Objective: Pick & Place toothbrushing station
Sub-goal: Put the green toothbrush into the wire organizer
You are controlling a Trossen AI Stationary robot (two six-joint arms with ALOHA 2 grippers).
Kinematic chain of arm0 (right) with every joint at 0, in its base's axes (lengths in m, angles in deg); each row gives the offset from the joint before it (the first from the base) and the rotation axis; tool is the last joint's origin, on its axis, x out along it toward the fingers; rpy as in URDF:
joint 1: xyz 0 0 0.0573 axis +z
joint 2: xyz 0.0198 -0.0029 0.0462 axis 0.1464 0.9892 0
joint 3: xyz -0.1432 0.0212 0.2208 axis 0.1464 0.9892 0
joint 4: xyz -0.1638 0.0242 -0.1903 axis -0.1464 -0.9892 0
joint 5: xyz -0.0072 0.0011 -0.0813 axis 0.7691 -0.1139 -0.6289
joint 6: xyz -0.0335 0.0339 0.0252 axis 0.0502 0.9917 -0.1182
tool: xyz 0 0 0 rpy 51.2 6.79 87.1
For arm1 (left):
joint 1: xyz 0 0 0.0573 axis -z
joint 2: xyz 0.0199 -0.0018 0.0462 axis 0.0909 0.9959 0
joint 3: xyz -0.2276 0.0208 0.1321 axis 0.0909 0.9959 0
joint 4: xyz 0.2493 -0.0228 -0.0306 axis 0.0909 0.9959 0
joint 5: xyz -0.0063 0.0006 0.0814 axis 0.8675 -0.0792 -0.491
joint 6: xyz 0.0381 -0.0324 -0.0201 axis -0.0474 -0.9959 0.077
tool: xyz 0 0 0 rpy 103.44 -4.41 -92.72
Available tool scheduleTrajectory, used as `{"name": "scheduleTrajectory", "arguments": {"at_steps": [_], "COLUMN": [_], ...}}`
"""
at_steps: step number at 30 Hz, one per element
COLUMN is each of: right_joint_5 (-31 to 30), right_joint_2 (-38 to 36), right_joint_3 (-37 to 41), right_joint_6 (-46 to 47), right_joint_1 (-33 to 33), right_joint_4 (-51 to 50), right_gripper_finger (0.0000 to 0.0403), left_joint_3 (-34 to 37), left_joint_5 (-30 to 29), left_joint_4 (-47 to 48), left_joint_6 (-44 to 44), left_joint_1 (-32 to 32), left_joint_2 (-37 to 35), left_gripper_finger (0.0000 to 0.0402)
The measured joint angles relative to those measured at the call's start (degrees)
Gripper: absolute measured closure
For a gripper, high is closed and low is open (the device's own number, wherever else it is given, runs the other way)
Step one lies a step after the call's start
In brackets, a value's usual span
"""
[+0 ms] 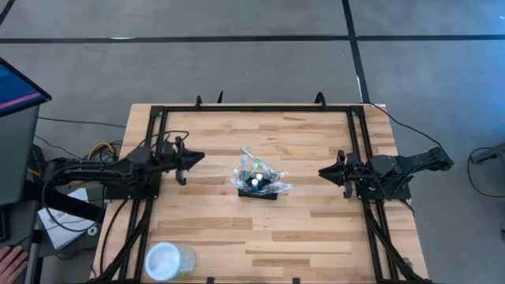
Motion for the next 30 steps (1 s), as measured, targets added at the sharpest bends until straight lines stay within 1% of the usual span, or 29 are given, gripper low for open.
{"name": "scheduleTrajectory", "arguments": {"at_steps": [2, 8, 15, 20, 22, 30], "right_joint_5": [0.00, 0.00, -0.02, -0.02, -0.01, -0.02], "right_joint_2": [0.00, -0.01, 0.00, 0.00, 0.00, -0.01], "right_joint_3": [0.00, 0.00, 0.00, 0.00, 0.00, 0.00], "right_joint_6": [0.00, 0.00, 0.00, 0.00, 0.00, 0.00], "right_joint_1": [0.00, -0.01, -0.01, 0.00, 0.00, 0.00], "right_joint_4": [0.01, 0.00, 0.00, 0.01, 0.00, 0.00], "right_gripper_finger": [0.0344, 0.0344, 0.0344, 0.0344, 0.0344, 0.0344], "left_joint_3": [-1.19, -7.72, -14.34, -17.26, -18.59, -24.53], "left_joint_5": [1.53, 6.10, 13.46, 16.74, 17.10, 17.05], "left_joint_4": [0.31, 0.09, -0.02, 0.09, 0.02, 0.19], "left_joint_6": [-1.10, 0.07, 5.01, 6.89, 6.91, 8.46], "left_joint_1": [-1.62, -6.56, -13.04, -16.53, -17.28, -17.43], "left_joint_2": [3.20, 17.58, 33.77, 41.45, 44.03, 54.25], "left_gripper_finger": [0.0372, 0.0372, 0.0372, 0.0370, 0.0366, 0.0319]}}
